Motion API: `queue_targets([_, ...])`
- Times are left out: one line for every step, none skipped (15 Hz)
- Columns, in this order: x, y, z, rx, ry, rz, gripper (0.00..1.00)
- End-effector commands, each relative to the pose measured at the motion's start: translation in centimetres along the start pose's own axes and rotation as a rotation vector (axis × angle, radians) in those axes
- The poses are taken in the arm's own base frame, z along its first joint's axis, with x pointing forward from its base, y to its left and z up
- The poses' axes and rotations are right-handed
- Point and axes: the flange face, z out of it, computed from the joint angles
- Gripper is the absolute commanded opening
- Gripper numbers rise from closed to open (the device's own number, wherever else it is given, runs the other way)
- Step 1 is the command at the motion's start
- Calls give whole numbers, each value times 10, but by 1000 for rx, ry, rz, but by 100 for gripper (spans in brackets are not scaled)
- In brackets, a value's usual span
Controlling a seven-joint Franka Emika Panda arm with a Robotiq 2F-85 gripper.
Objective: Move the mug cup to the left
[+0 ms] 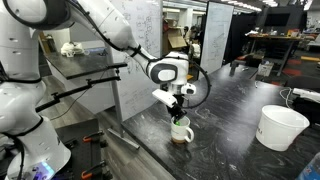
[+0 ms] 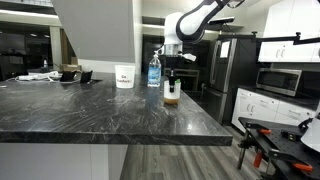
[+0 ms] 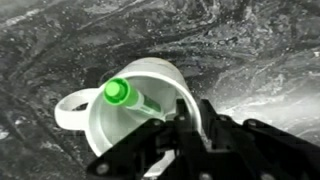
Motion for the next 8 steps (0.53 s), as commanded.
queue_targets([5,-1,-8,-13,9,-13,0])
queue_targets([5,-5,-11,-20,10,-13,0])
queue_targets([5,-11,-15,-23,16,-20,3])
queue_targets([6,-17,-19,-21,24,-34,3])
queue_targets([8,-27,-26,-29,32,-44,3])
queue_targets([10,-35,-32,-32,43,-68,3])
queue_targets([16,-49,-39,-32,55,-87,3])
queue_targets([20,-60,-44,-38,64,-102,3])
